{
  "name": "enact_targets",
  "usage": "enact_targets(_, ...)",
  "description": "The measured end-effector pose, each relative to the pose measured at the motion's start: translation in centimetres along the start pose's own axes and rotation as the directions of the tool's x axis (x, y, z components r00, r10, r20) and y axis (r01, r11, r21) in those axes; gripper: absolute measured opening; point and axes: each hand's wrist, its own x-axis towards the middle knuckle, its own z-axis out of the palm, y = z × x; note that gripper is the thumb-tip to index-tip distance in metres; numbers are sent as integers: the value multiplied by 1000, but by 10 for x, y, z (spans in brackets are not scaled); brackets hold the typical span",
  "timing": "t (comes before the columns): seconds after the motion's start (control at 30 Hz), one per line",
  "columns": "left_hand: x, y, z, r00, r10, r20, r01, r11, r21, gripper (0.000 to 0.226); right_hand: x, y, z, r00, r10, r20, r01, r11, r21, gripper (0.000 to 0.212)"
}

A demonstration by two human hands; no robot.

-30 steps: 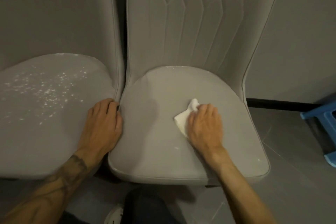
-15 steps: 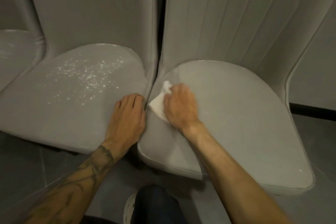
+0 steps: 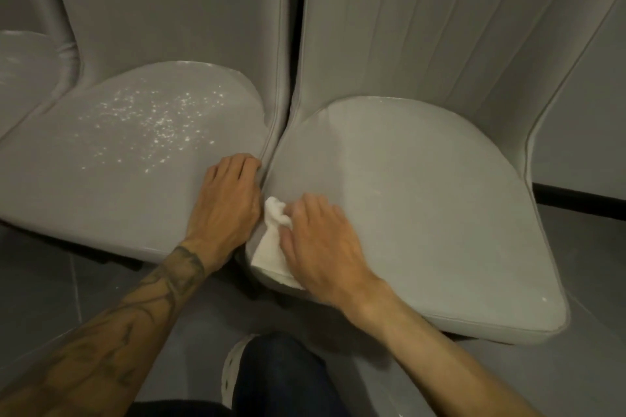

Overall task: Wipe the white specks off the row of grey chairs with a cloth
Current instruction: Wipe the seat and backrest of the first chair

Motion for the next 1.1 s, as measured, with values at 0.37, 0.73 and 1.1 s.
enact_targets(0.37,-4,9,-8,999,9,53,-11,999,42,19,19,-21,7,990,117,-80,-113,992,52,12)
enact_targets(0.73,-20,11,-3,998,39,-50,-36,998,58,26,12,17,-1,908,418,-29,-419,908,-9,28)
enact_targets(1.1,-22,51,-10,988,-153,35,154,987,-39,43,-25,50,-16,824,560,-87,-567,820,-81,31)
